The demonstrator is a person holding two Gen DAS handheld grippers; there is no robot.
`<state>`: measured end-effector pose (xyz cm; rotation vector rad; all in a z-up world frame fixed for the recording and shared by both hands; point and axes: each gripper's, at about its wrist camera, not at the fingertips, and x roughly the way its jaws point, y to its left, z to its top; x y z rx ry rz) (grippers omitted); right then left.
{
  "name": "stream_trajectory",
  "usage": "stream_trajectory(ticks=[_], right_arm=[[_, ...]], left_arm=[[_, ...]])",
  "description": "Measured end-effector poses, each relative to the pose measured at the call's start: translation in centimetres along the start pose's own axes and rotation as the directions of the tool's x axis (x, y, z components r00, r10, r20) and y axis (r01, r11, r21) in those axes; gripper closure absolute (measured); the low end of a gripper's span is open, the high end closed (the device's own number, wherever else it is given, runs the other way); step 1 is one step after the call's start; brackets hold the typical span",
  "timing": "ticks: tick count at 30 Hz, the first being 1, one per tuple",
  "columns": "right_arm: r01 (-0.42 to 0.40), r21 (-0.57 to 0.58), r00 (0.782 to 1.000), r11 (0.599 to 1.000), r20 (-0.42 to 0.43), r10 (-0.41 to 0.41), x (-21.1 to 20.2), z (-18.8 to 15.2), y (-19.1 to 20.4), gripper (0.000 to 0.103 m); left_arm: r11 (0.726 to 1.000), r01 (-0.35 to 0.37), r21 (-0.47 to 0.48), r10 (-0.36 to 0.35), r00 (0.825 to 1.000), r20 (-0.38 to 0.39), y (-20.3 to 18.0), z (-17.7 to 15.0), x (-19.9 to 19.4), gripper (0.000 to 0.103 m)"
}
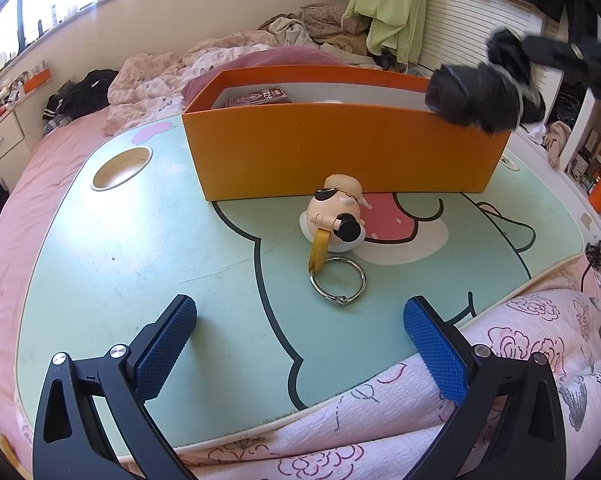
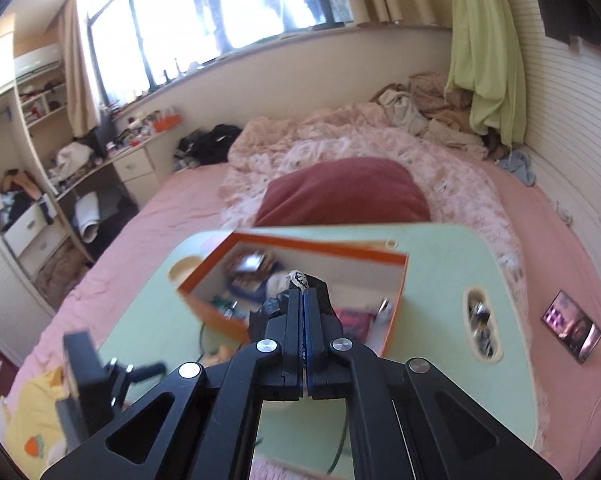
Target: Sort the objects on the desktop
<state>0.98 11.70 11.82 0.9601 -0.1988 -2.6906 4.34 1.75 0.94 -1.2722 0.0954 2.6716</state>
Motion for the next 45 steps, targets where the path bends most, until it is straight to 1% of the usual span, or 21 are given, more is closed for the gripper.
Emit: stream_trajectory(ticks=[3, 6, 7, 8, 10, 11, 13, 15, 16, 17, 19, 20, 23, 25, 29, 32, 36, 39, 40, 43, 45], right_arm=[[-0.025, -0.009, 0.998, 1.000, -0.053, 0.024, 1.5, -1.9, 0.1, 0.099], [-0.033, 0.016, 0.995, 0.999, -0.091, 0.034, 3.7, -3.2, -0.4, 0.093], [-0.030, 0.027, 0.995, 0.999, -0.090, 0.033, 4.2, -3.6, -0.5, 0.080], [-0.015, 0.029, 0.996, 0.999, -0.087, 0.017, 4.6, -4.0, -0.5, 0.057], [0.012, 0.020, 0.998, 1.000, -0.066, -0.011, 4.5, -4.8, -0.5, 0.034], [0.015, 0.004, 0.998, 1.000, -0.060, -0.014, 4.3, -5.3, -0.4, 0.031], [0.026, -0.066, 0.995, 0.997, -0.092, -0.032, 4.4, -6.4, 0.3, 0.029], [0.086, -0.141, 0.988, 0.986, -0.117, -0.103, 5.0, -7.4, 0.7, 0.026], [0.121, -0.159, 0.981, 0.980, -0.134, -0.142, 5.5, -7.8, 0.7, 0.022], [0.152, -0.161, 0.970, 0.975, -0.167, -0.179, 6.4, -8.2, 0.4, 0.021], [0.169, -0.126, 0.943, 0.978, -0.269, -0.198, 8.6, -8.7, -0.6, 0.019], [0.200, -0.129, 0.940, 0.971, -0.255, -0.228, 8.7, -8.6, -0.7, 0.018], [0.195, -0.119, 0.943, 0.974, -0.251, -0.219, 8.5, -8.8, -0.9, 0.018], [0.175, -0.097, 0.952, 0.980, -0.237, -0.194, 8.2, -8.9, -1.3, 0.018], [0.122, -0.003, 0.986, 0.993, -0.118, -0.121, 5.6, -8.2, -2.3, 0.018], [0.126, 0.072, 0.992, 0.989, -0.039, -0.123, 4.3, -5.9, -3.6, 0.018], [0.160, 0.193, 0.987, 0.968, -0.011, -0.161, 4.3, -0.4, -6.3, 0.018], [0.195, 0.223, 0.981, 0.955, -0.071, -0.183, 6.3, 4.0, -8.3, 0.019], [0.230, 0.213, 0.972, 0.950, -0.096, -0.214, 7.2, 5.2, -8.7, 0.020], [0.322, 0.168, 0.942, 0.932, -0.154, -0.298, 9.9, 6.9, -9.1, 0.028], [0.346, 0.136, 0.927, 0.928, -0.202, -0.316, 12.1, 7.1, -9.3, 0.033]], left_arm=[[1.000, 0.000, 0.000, 0.000, 1.000, 0.000, 0.0, 0.0, 0.0, 0.000], [1.000, 0.000, 0.000, 0.000, 1.000, 0.001, 0.1, 0.0, 0.0, 0.000], [1.000, 0.001, 0.000, -0.001, 1.000, 0.001, 0.0, -0.1, 0.0, 0.000], [1.000, 0.001, 0.000, -0.001, 1.000, 0.001, 0.0, -0.1, 0.0, 0.000], [1.000, 0.000, 0.000, 0.000, 1.000, 0.001, 0.0, -0.1, 0.0, 0.000], [1.000, 0.000, 0.000, 0.000, 1.000, 0.001, 0.1, -0.1, -0.1, 0.000], [1.000, 0.000, -0.001, 0.000, 1.000, 0.000, 0.1, -0.1, -0.1, 0.000], [1.000, 0.001, -0.001, -0.001, 1.000, 0.001, 0.1, -0.1, -0.1, 0.000], [1.000, 0.001, -0.001, -0.001, 1.000, 0.001, 0.1, -0.1, -0.1, 0.000], [1.000, 0.001, -0.001, -0.001, 1.000, 0.001, 0.1, -0.1, -0.1, 0.000], [1.000, -0.001, 0.000, 0.001, 1.000, -0.001, 0.1, -0.2, -0.1, 0.000], [1.000, -0.003, 0.002, 0.003, 1.000, 0.001, 0.1, -0.1, -0.1, 0.000], [1.000, 0.000, -0.001, 0.000, 1.000, 0.002, 0.2, 0.2, -0.1, 0.000], [1.000, -0.001, 0.000, 0.001, 1.000, 0.002, 0.3, 0.2, -0.2, 0.000], [1.000, 0.000, 0.000, 0.000, 1.000, 0.002, 0.3, 0.1, -0.2, 0.000], [1.000, 0.000, -0.001, 0.000, 1.000, 0.002, 0.3, 0.1, -0.2, 0.000], [1.000, 0.000, -0.001, 0.000, 1.000, 0.002, 0.3, 0.0, -0.2, 0.000], [1.000, 0.000, -0.001, 0.000, 1.000, 0.003, 0.3, 0.0, -0.2, 0.000], [1.000, 0.000, -0.001, 0.000, 1.000, 0.003, 0.3, 0.0, -0.2, 0.000], [1.000, 0.000, -0.002, 0.000, 1.000, 0.003, 0.3, 0.0, -0.2, 0.000], [1.000, 0.000, -0.002, 0.000, 1.000, 0.003, 0.3, 0.0, -0.2, 0.000]])
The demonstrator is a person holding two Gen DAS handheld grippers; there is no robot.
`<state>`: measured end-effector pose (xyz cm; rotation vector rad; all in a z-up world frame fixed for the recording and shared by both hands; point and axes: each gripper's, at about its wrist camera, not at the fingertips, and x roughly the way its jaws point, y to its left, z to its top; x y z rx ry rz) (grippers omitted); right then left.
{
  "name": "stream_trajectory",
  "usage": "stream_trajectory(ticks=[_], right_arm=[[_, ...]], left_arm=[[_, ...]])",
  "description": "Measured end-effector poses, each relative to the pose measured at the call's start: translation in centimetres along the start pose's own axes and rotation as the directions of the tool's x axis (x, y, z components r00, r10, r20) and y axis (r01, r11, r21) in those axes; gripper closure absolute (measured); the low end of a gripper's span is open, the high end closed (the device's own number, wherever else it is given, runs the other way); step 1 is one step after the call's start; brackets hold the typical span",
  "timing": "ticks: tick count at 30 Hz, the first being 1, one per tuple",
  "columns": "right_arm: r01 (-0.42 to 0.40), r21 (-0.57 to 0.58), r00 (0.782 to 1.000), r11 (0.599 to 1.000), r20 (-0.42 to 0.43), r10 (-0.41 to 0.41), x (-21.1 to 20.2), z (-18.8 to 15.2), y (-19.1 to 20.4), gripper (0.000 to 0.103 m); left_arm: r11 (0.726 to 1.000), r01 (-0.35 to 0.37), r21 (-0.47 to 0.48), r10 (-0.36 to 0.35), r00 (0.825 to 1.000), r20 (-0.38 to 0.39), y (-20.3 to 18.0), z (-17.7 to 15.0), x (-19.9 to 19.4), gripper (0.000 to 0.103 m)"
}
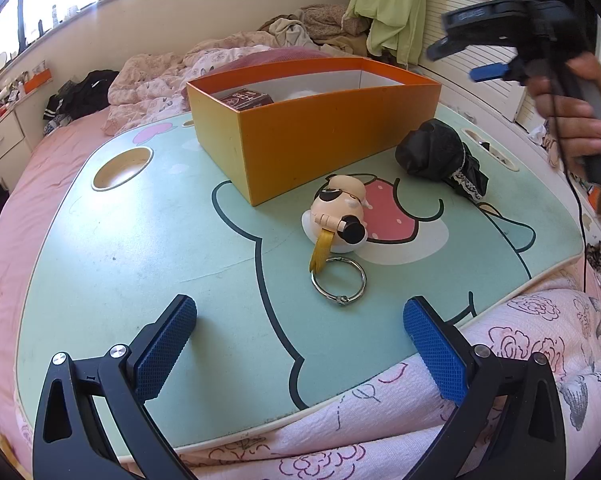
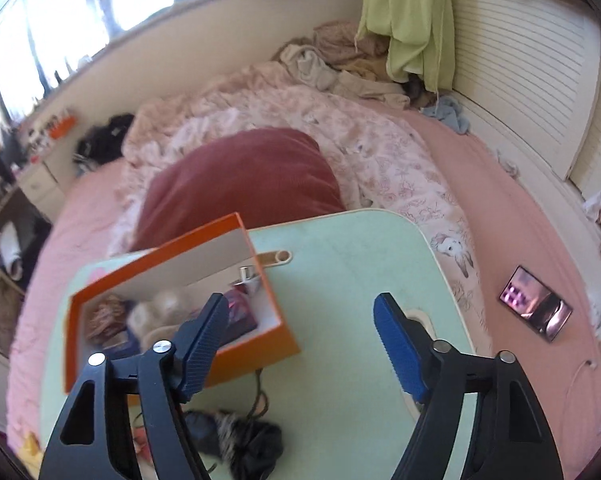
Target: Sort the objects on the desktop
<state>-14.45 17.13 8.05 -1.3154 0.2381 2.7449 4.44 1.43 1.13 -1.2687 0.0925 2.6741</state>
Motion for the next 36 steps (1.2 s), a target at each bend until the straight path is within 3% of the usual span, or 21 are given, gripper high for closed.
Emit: stream_trajectory(ticks=[4, 9, 11, 16, 20, 22, 24, 28, 30, 33, 36], right_arm=[[0.000, -0.001, 0.994, 1.000, -0.105, -0.001, 3.3, -1.1, 0.7, 0.051], [-0.063, 0.002, 0.992, 0.998, -0.113, 0.062, 2.6, -3.8, 1.2, 0.055], [-0.038, -0.022, 0.993, 0.999, -0.112, 0.035, 2.7, -4.3, 1.8, 0.064], [-0.007, 0.016, 0.995, 1.000, -0.104, 0.008, 3.2, -3.8, 0.8, 0.069], [-0.022, 0.033, 0.993, 0.999, -0.119, 0.026, 3.4, -3.1, -0.2, 0.071], [-0.030, 0.033, 0.996, 0.999, -0.087, 0.033, 2.7, -3.3, -0.5, 0.071], [-0.013, 0.042, 1.000, 0.999, -0.011, 0.013, 1.1, -3.5, -0.7, 0.067], [0.018, -0.043, 0.989, 0.999, 0.145, -0.012, -4.2, -5.7, 0.6, 0.040], [0.007, -0.098, 0.981, 0.995, 0.193, 0.012, -6.9, -7.8, 1.4, 0.033], [-0.010, -0.178, 0.974, 0.984, 0.220, 0.050, -10.0, -11.9, 2.2, 0.021], [-0.066, -0.216, 0.985, 0.974, 0.144, 0.098, -9.9, -15.0, 2.0, 0.018]], left_arm=[[1.000, 0.000, 0.000, 0.000, 1.000, 0.000, 0.0, 0.0, 0.0, 0.000], [1.000, -0.001, 0.001, 0.001, 1.000, 0.001, 0.0, 0.0, -0.1, 0.000], [1.000, 0.000, 0.000, 0.000, 1.000, 0.001, 0.0, 0.0, 0.0, 0.000], [1.000, -0.001, 0.001, 0.001, 1.000, 0.001, 0.0, 0.0, -0.1, 0.000], [1.000, 0.000, 0.000, 0.000, 1.000, 0.001, 0.0, 0.0, -0.1, 0.000], [1.000, 0.000, 0.000, 0.000, 1.000, 0.001, 0.0, -0.1, -0.1, 0.000], [1.000, 0.000, 0.000, 0.000, 1.000, 0.002, 0.0, -0.1, -0.1, 0.000], [1.000, 0.000, 0.000, 0.000, 1.000, 0.002, 0.0, -0.1, -0.1, 0.000], [1.000, 0.000, 0.000, 0.000, 1.000, 0.002, 0.1, -0.2, -0.1, 0.000], [1.000, 0.000, 0.000, 0.000, 1.000, 0.002, 0.1, -0.2, -0.1, 0.000], [1.000, 0.000, 0.000, 0.000, 1.000, 0.003, 0.1, -0.2, -0.2, 0.000]])
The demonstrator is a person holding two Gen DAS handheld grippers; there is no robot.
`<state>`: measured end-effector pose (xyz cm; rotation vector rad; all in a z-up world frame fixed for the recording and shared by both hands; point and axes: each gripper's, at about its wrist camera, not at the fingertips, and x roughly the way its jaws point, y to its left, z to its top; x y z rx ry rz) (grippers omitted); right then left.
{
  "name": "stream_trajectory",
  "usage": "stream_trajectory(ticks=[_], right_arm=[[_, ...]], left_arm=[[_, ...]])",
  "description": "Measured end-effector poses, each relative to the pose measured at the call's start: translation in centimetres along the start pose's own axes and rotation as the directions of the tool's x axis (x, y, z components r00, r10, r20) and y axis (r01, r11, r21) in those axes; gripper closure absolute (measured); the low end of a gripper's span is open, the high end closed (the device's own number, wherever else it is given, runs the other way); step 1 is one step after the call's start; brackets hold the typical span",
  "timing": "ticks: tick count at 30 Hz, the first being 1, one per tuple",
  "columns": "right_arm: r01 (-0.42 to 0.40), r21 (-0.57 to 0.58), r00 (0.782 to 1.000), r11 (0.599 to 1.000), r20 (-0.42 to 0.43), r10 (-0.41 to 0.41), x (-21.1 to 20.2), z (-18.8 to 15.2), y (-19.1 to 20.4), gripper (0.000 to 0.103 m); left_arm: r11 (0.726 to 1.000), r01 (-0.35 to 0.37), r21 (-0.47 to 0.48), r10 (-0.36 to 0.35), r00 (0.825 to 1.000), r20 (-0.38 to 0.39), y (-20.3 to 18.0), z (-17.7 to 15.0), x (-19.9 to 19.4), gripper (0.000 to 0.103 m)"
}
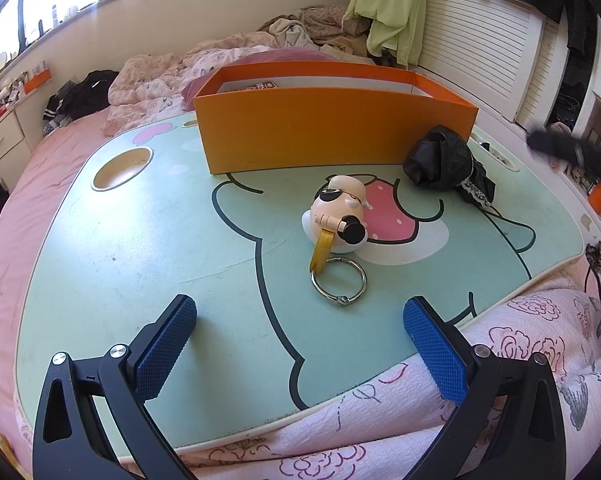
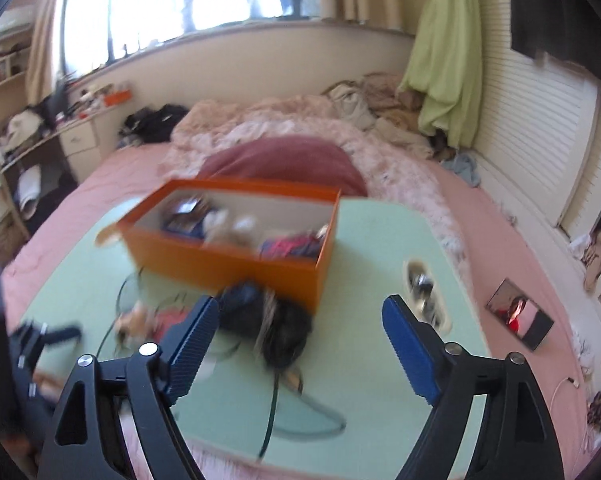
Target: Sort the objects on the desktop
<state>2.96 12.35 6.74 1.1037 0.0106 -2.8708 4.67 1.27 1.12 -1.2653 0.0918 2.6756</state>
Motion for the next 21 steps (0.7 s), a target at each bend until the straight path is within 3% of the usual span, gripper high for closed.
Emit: stream_trajectory(ticks=[6, 10, 13, 17, 18, 20, 21], right_arm=[[-0.007, -0.031, 0.979, 0.999, -0.202, 0.001, 4.5, -3.9, 0.4, 0.017], [0.002, -0.023, 0.978, 1.000, -0.207, -0.007, 4.8, -4.0, 0.2, 0.012], [-0.003, -0.022, 0.979, 1.000, -0.205, -0.001, 4.8, -4.2, 0.0, 0.011], [-0.003, -0.023, 0.979, 1.000, -0.202, -0.002, 4.5, -4.5, 0.3, 0.010], [-0.002, -0.023, 0.979, 1.000, -0.202, -0.003, 4.5, -4.4, 0.3, 0.010], [-0.002, -0.023, 0.980, 1.000, -0.201, -0.003, 4.5, -4.2, 0.2, 0.010], [-0.002, -0.024, 0.980, 1.000, -0.201, -0.003, 4.4, -4.2, 0.2, 0.010]], left_arm=[[0.999, 0.000, -0.037, 0.000, 1.000, -0.002, 0.8, 0.4, -0.3, 0.000], [0.990, 0.052, -0.128, -0.041, 0.995, 0.087, 2.3, 2.2, -3.0, 0.001], [0.982, 0.114, -0.151, -0.093, 0.986, 0.139, 2.5, 5.6, -4.7, 0.008], [0.974, 0.201, -0.100, -0.199, 0.979, 0.033, 0.4, 12.0, -2.8, 0.034], [0.974, 0.208, -0.094, -0.210, 0.978, -0.011, -0.2, 13.8, -1.4, 0.037], [0.972, 0.207, -0.113, -0.219, 0.970, -0.103, -1.3, 16.1, 1.4, 0.054], [0.971, 0.204, -0.128, -0.223, 0.963, -0.150, -1.6, 17.2, 3.1, 0.056]])
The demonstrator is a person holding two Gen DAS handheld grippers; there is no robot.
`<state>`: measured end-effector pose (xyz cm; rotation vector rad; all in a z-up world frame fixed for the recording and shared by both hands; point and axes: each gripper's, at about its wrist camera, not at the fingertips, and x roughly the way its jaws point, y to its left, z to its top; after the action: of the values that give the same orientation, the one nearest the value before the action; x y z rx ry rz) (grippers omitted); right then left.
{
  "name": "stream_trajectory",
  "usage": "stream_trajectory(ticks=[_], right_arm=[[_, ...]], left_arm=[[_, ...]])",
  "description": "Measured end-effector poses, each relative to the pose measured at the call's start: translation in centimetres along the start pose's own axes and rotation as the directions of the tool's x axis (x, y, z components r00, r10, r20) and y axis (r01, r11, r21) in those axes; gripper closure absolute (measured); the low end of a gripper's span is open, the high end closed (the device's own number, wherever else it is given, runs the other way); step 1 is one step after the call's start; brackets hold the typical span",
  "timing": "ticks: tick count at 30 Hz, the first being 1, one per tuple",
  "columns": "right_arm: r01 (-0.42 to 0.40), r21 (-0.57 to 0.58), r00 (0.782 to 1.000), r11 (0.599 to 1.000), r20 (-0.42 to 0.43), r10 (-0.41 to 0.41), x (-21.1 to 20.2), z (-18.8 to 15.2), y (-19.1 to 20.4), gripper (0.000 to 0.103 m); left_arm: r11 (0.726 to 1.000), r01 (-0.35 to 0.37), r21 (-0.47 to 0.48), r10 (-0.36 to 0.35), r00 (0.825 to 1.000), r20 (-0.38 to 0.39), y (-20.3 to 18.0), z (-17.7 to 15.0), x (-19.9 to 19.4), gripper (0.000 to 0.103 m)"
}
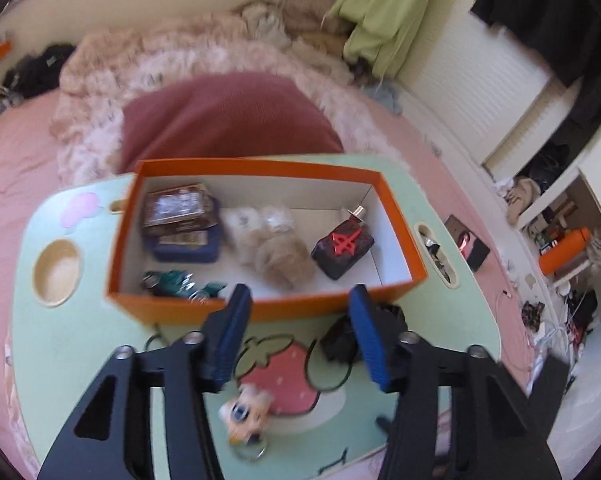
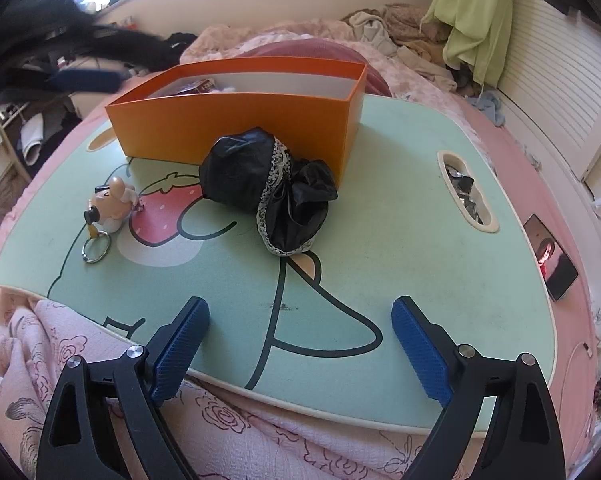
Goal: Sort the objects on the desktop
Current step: 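Reach the left gripper into the box and grasp the beige fur ball, then carry the beige fur ball out and place it beside the figurine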
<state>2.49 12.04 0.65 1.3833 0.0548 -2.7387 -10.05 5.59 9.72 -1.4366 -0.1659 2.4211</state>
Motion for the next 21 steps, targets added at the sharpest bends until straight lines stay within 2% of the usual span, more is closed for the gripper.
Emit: stream_trajectory(ticks=[3, 6, 8, 9, 10, 11, 14, 17, 19, 21], right_arm=[[-0.002, 0.000, 1.000, 1.000, 0.002, 0.002, 0.0, 0.1, 0.0, 0.010], [-0.003, 0.000, 1.000, 1.000, 0.005, 0.003, 0.0, 0.1, 0.1, 0.010], [-0.003, 0.000, 1.000, 1.000, 0.006, 0.003, 0.0, 0.1, 0.1, 0.010], [-0.004, 0.000, 1.000, 1.000, 0.007, 0.004, 0.0, 0.1, 0.1, 0.010], [-0.004, 0.000, 1.000, 1.000, 0.008, 0.004, 0.0, 0.1, 0.2, 0.010], [-0.004, 0.000, 1.000, 1.000, 0.008, 0.004, 0.0, 0.1, 0.2, 0.010], [-0.005, 0.001, 1.000, 1.000, 0.008, 0.005, 0.0, 0.2, 0.2, 0.010], [-0.005, 0.000, 1.000, 1.000, 0.008, 0.005, 0.0, 0.2, 0.2, 0.010], [-0.006, 0.001, 1.000, 1.000, 0.009, 0.006, 0.0, 0.1, 0.2, 0.010], [-0.006, 0.000, 1.000, 1.000, 0.009, 0.006, 0.0, 0.1, 0.2, 0.010]], left_arm=[[0.998, -0.033, -0.048, 0.028, 0.993, -0.117, 0.0, 2.4, 4.4, 0.056], [0.989, -0.073, -0.125, 0.047, 0.978, -0.201, 1.3, 2.4, 7.2, 0.056], [0.983, -0.080, -0.164, 0.045, 0.977, -0.209, 1.9, 2.4, 8.2, 0.056], [0.983, -0.061, -0.176, 0.023, 0.977, -0.213, 2.0, 2.5, 8.7, 0.056], [0.983, -0.037, -0.178, -0.001, 0.977, -0.212, 2.0, 2.4, 9.1, 0.064], [0.984, -0.025, -0.174, -0.012, 0.978, -0.208, 1.9, 2.3, 9.2, 0.065], [0.987, 0.004, -0.159, -0.031, 0.986, -0.164, 1.8, 2.0, 8.5, 0.066], [0.987, 0.073, -0.145, -0.088, 0.992, -0.095, 1.5, 1.7, 5.7, 0.066], [0.988, 0.115, -0.104, -0.116, 0.993, -0.009, 0.9, 1.5, 2.3, 0.066], [0.988, 0.140, -0.063, -0.135, 0.988, 0.080, 0.2, 0.6, -1.4, 0.066]])
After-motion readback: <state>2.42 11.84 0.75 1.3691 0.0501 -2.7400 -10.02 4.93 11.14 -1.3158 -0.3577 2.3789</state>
